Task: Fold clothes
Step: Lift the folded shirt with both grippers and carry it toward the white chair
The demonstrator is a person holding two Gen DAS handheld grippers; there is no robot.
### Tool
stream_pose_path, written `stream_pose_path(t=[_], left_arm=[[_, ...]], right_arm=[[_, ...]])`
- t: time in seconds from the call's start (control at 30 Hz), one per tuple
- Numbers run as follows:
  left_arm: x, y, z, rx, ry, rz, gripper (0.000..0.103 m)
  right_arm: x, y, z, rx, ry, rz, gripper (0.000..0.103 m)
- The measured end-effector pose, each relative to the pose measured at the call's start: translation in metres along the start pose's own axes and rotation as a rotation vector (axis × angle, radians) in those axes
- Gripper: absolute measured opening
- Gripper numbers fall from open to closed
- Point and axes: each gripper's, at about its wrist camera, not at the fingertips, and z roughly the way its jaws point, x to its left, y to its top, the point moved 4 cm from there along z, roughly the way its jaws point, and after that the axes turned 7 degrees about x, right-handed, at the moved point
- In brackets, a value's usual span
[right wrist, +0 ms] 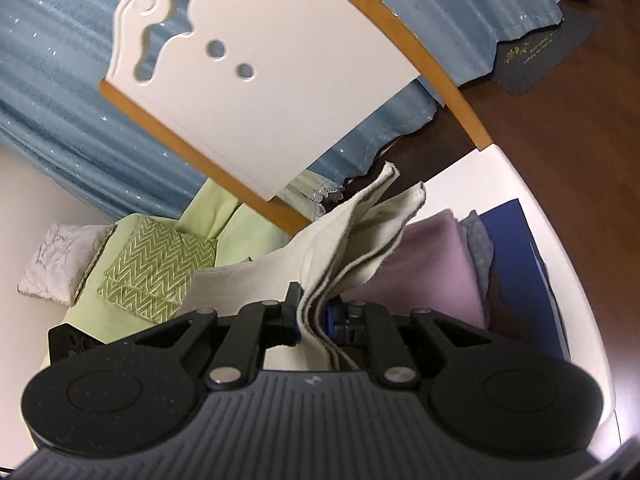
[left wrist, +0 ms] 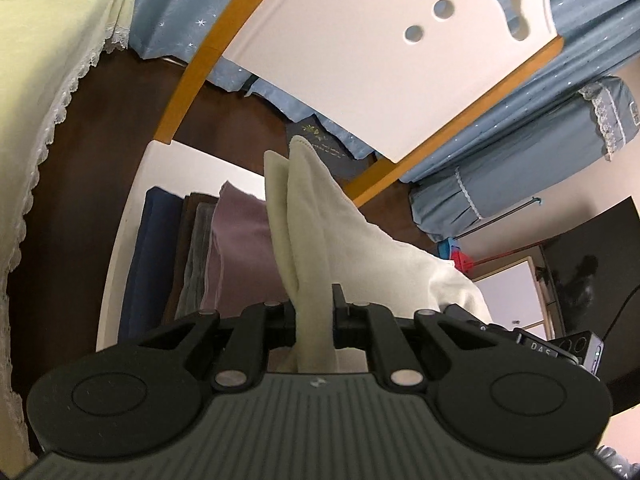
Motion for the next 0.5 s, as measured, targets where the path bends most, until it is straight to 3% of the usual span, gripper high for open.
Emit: stream_pose_path(t=[0.17,0.27,0.33,0.37,0.43,0.5], left_arm=[[0.013,0.004,0.028,0.021,0.028,-0.031,0.016],[0.026,0.003,0.034,0.021,0.010,-0.098,0.025],[0.034,0.003,0.022,-0.001,0.008,-0.146,0.028],[0.035,0.004,0.011,-0.025,0.057,-0.141,0.030],[0.035,0.005,-0.011,-0.076,0.169,-0.122,0.037],[0.024,0.010,-0.024,-0.098,0.209,-0.057,0.036]], right_arm=[[-0.014,-0.014,0.017,0.019,-0.026,0.020,0.010],[-0.025,-0.017,0.028,0.043,-0.075,0.038,0.020],[-0.036,-0.017,0.033,0.051,-0.143,0.068,0.030],[-0.038,-0.016,0.032,0.038,-0.177,0.066,0.031],[-0.038,-0.012,0.023,-0.029,-0.331,0.034,0.036],[-0.031,-0.010,0.011,-0.087,-0.477,-0.031,0.038]])
